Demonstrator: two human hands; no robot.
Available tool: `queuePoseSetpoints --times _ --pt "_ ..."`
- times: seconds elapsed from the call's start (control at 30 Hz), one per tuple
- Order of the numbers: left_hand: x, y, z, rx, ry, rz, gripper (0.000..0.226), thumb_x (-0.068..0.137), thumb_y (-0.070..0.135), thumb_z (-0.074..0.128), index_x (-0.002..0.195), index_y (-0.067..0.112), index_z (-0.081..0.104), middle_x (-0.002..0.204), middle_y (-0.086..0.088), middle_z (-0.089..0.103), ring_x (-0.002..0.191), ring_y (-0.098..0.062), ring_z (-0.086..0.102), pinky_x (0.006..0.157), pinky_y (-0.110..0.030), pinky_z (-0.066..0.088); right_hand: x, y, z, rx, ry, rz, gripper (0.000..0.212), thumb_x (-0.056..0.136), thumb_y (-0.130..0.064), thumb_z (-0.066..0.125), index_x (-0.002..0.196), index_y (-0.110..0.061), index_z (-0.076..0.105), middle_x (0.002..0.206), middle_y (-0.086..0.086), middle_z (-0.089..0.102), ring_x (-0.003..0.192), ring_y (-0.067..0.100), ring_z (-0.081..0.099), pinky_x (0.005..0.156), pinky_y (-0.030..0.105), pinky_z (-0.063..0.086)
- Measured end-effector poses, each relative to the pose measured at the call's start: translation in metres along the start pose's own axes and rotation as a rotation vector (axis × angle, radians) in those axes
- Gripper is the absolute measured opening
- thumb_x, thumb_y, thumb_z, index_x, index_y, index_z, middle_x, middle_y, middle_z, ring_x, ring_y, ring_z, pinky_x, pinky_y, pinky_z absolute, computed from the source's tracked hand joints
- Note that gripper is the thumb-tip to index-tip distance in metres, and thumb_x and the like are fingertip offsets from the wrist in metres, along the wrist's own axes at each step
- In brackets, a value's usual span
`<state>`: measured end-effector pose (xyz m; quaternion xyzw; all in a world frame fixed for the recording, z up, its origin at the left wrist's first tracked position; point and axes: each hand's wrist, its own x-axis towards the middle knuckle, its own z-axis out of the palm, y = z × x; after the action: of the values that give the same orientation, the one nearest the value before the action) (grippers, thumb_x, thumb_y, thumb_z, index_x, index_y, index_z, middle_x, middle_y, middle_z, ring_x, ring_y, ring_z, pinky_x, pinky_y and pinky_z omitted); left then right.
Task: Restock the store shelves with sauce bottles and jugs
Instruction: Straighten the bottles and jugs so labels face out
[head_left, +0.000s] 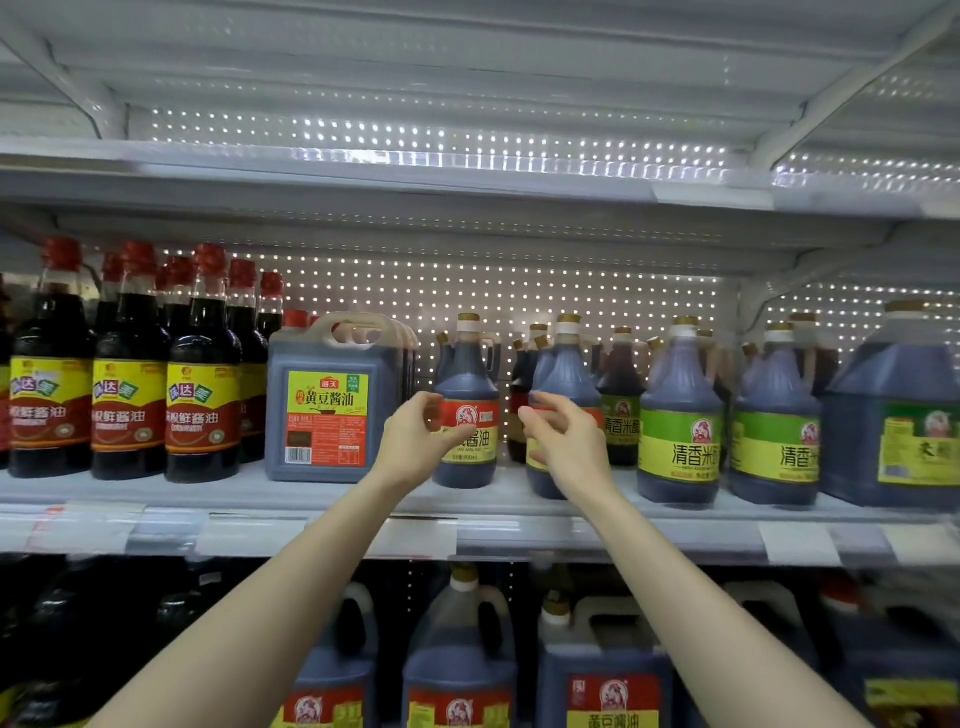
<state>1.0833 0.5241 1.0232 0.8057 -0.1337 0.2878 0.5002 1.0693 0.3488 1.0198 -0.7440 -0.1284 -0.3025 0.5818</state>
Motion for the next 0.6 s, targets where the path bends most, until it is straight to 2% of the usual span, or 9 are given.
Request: queuePoseSetpoints --times 0.13,0.23,0.3,0.37,0.43,0.53,0.6 --pt "-0.016 0.013 0.021 -0.029 -0.011 0.029 0.052 0.077 0.023 0.079 0.122 0.010 0.057 0.109 -0.002 0.065 0.098 -0.016 0.062 0.082 -0.023 0.046 -0.007 0.003 -0.028 0.044 0.053 0.011 0.036 0.090 -0.023 0.065 0.124 -0.012 0.059 0.103 0.003 0.068 0.094 0.022 0.067 0.083 0.045 0.057" --pt "-0.024 0.021 0.040 -0.034 -0.040 0.032 0.052 0.078 0.022 0.079 0.122 0.011 0.055 0.110 0.001 0.061 0.093 -0.013 0.059 0.071 -0.010 0.045 -0.009 0.007 -0.048 0.046 0.067 0.007 0.032 0.088 -0.024 0.068 0.118 -0.014 0.060 0.101 0.002 0.067 0.094 0.019 0.066 0.083 0.043 0.058" --pt "-0.025 0.024 0.053 -0.065 -0.075 0.017 0.053 0.077 0.021 0.079 0.122 0.012 0.053 0.112 -0.001 0.063 0.091 -0.011 0.061 0.073 -0.016 0.050 -0.008 0.012 -0.059 0.033 0.068 0.017 0.032 0.087 -0.026 0.069 0.117 -0.017 0.059 0.099 -0.001 0.065 0.096 0.017 0.065 0.084 0.044 0.057" --pt "-0.027 0.027 0.064 -0.069 -0.104 -0.006 0.061 0.077 0.023 0.079 0.128 0.011 0.049 0.120 -0.003 0.061 0.100 -0.014 0.060 0.085 -0.029 0.052 -0.005 0.016 -0.068 0.020 0.060 0.022 0.039 0.087 -0.027 0.069 0.122 -0.016 0.057 0.105 0.001 0.063 0.100 0.018 0.063 0.087 0.044 0.056" --pt "-0.028 0.031 0.074 -0.051 -0.117 -0.015 0.067 0.078 0.023 0.078 0.135 0.010 0.044 0.121 0.001 0.056 0.105 -0.013 0.056 0.088 -0.026 0.048 -0.002 0.020 -0.074 0.008 0.040 0.023 0.045 0.087 -0.028 0.069 0.128 -0.015 0.054 0.114 0.001 0.062 0.104 0.018 0.061 0.090 0.045 0.054" --pt "-0.027 0.035 0.086 -0.052 -0.137 -0.022 0.066 0.080 0.019 0.076 0.137 0.010 0.043 0.115 0.003 0.056 0.098 -0.007 0.052 0.076 -0.015 0.046 0.007 0.025 -0.078 0.000 -0.025 0.045 0.056 0.088 -0.031 0.067 0.137 -0.016 0.047 0.120 -0.005 0.055 0.109 0.016 0.058 0.095 0.044 0.052" --pt "-0.027 0.036 0.091 -0.056 -0.144 -0.028 0.066 0.080 0.018 0.076 0.137 0.009 0.043 0.121 0.000 0.058 0.096 -0.006 0.052 0.078 -0.016 0.045 0.014 0.029 -0.077 -0.010 -0.064 0.057 0.062 0.087 -0.037 0.066 0.142 -0.020 0.042 0.131 -0.003 0.055 0.114 0.017 0.056 0.097 0.045 0.051"
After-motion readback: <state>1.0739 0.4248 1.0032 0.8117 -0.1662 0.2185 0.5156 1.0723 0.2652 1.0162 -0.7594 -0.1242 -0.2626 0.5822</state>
